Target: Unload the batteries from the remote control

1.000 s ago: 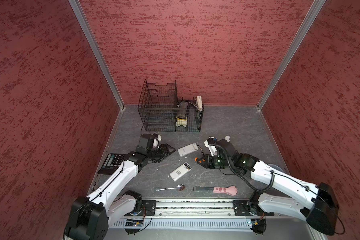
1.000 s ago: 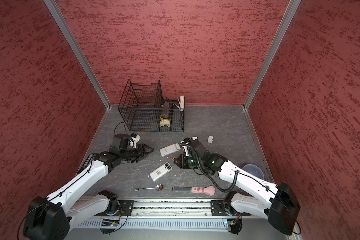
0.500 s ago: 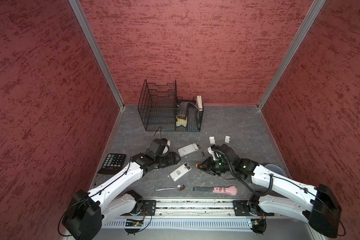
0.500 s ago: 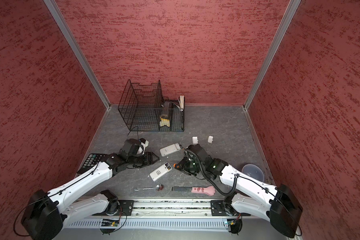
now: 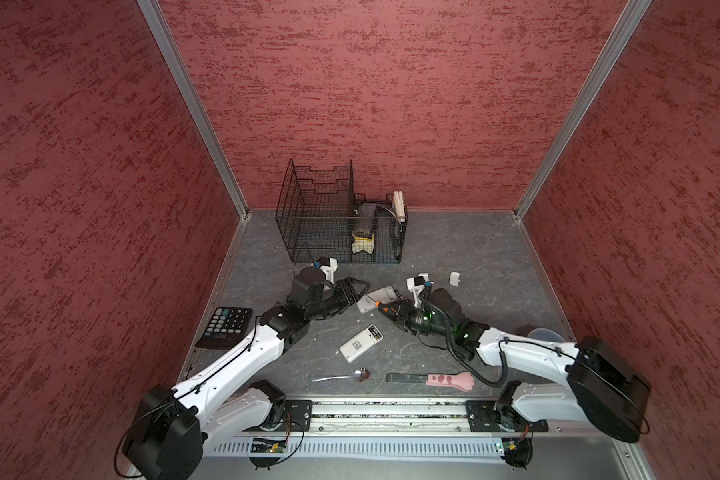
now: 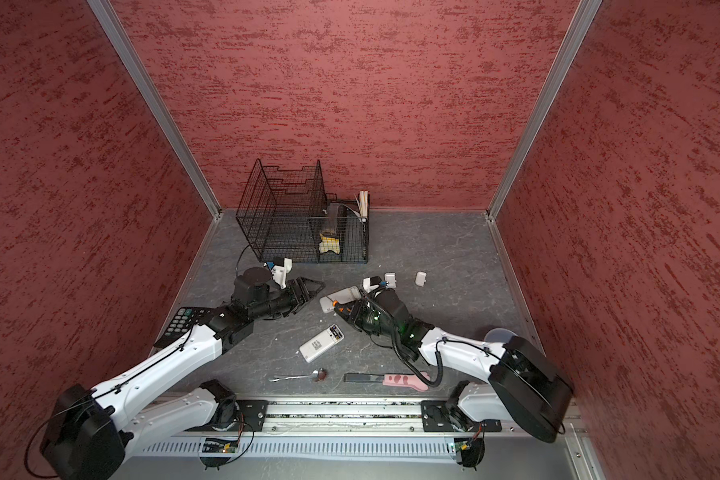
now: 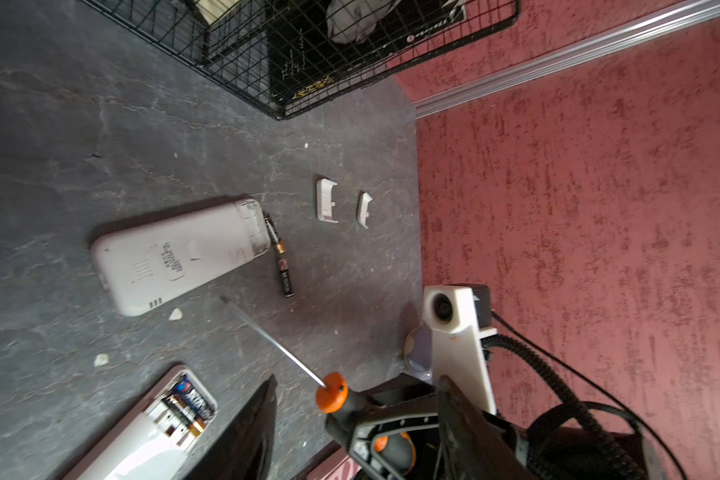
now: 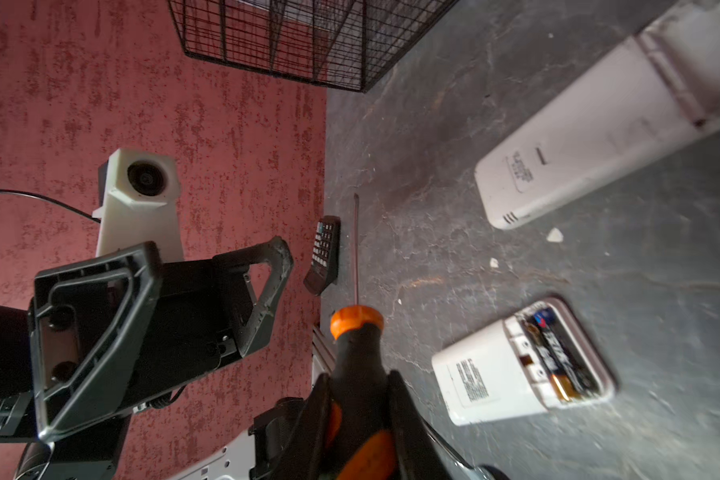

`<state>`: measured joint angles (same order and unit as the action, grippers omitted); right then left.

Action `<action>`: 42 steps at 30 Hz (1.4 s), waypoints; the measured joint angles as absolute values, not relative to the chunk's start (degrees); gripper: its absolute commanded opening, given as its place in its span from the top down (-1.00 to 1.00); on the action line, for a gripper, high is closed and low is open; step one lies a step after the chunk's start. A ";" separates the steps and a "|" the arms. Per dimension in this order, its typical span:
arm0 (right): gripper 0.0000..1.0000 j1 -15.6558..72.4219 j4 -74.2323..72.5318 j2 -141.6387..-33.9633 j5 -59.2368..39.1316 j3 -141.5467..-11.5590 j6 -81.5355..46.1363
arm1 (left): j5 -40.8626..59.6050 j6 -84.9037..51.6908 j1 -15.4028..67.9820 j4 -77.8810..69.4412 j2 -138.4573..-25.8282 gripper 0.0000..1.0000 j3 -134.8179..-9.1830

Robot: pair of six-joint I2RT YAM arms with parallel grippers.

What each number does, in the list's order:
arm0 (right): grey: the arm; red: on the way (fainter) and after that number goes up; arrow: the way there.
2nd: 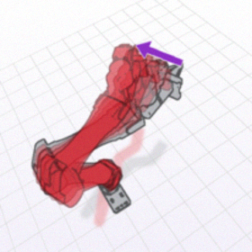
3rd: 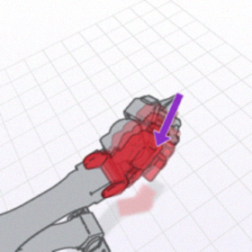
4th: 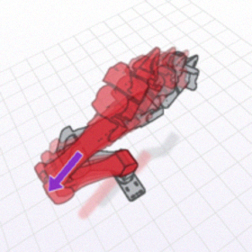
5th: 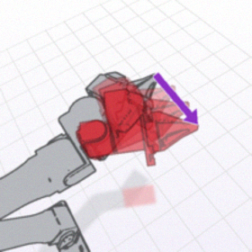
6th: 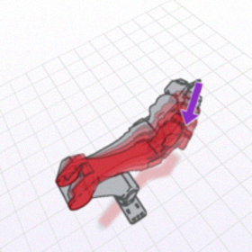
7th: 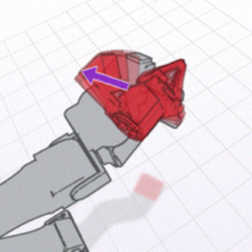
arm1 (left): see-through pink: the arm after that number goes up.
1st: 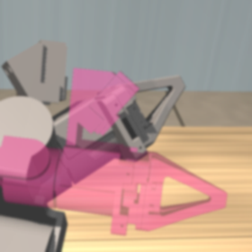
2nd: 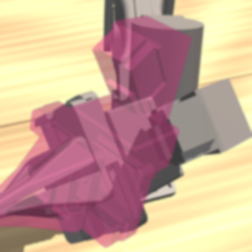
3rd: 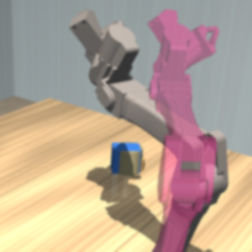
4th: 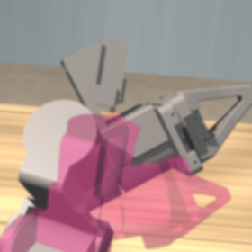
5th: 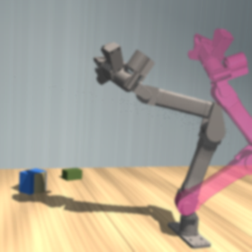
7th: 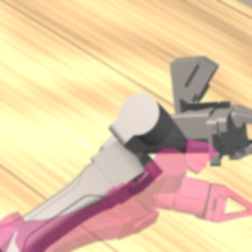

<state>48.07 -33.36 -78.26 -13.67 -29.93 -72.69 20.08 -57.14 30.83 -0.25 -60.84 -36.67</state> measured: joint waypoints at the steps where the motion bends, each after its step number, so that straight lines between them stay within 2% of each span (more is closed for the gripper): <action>1: 1.00 48.07 -37.17 -79.99 -13.23 -29.93 -73.17 | 20.36 -57.76 30.81 -1.39 -61.52 -0.21 -36.73; 6: 1.00 48.07 -49.91 -86.67 -11.07 -31.16 -75.83 | 20.69 -59.20 30.76 -3.49 -62.17 -0.21 -36.75; 12: 1.00 48.05 -57.84 -91.74 -10.35 -34.59 -77.34 | 20.49 -59.40 30.02 -3.79 -61.28 -0.17 -36.77; 24: 1.00 48.05 -62.65 -93.56 -10.70 -37.06 -78.17 | 19.07 -58.81 28.88 -7.14 -62.33 0.22 -37.65; 36: 1.00 48.05 -62.76 -93.56 -11.53 -37.98 -78.15 | 18.74 -58.13 28.53 -10.59 -64.86 0.51 -39.13; 42: 1.00 48.05 -62.98 -93.60 -11.77 -37.98 -77.54 | 19.00 -59.13 28.01 -10.74 -64.93 0.81 -39.18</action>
